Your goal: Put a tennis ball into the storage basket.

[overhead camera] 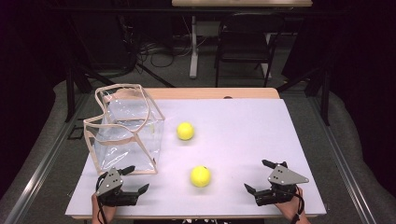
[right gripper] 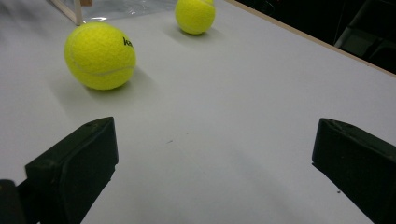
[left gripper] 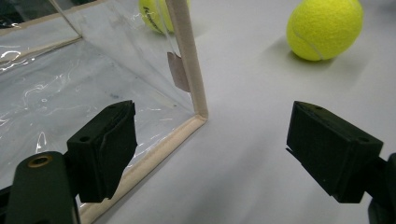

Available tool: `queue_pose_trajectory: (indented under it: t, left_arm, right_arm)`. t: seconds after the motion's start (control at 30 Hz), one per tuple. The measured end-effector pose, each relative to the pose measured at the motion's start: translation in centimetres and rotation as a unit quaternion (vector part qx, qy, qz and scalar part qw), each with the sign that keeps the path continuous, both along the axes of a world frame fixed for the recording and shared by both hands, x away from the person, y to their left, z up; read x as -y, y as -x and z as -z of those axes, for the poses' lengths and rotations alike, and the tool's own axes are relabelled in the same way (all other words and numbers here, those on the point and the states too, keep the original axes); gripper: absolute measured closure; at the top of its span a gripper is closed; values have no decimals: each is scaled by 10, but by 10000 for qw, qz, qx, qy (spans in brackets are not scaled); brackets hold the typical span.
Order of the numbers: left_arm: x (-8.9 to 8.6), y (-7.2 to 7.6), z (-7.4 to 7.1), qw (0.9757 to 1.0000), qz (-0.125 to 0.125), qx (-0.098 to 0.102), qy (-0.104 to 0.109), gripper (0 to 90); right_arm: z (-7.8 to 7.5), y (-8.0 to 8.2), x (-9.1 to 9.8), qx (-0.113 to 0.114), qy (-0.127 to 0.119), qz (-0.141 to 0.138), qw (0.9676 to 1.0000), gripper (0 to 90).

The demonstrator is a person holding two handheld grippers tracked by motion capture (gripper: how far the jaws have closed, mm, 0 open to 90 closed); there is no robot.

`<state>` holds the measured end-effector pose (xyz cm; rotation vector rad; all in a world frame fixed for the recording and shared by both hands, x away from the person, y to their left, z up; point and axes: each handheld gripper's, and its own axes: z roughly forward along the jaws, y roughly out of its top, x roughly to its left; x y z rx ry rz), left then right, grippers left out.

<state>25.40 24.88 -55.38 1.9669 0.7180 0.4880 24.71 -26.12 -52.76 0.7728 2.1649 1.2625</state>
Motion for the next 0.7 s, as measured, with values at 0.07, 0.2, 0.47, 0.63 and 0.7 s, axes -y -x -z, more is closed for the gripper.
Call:
queue_pose_trajectory:
  t: [0.07, 0.2, 0.47, 0.63, 0.7]
  left_arm:
    - [0, 0, 0, 10000, 7, 11, -8, 159]
    - [1, 1, 0, 10000, 31, 23, -32, 159]
    - [1, 1, 0, 10000, 34, 25, -61, 159]
    - [2, 2, -1, 10000, 49, 31, -73, 159]
    - [3, 1, 0, 9999, 84, 7, -83, 159]
  right_arm:
    - [0, 0, 0, -5, 1, 4, 10000, 0]
    - [1, -1, 0, -10, 30, -4, 10000, 0]
    - [0, -1, -2, -18, 90, -13, 10000, 0]
    - [0, -1, -3, -48, 128, 6, 9999, 0]
    - [-1, -1, -3, -32, 123, 6, 9999, 0]
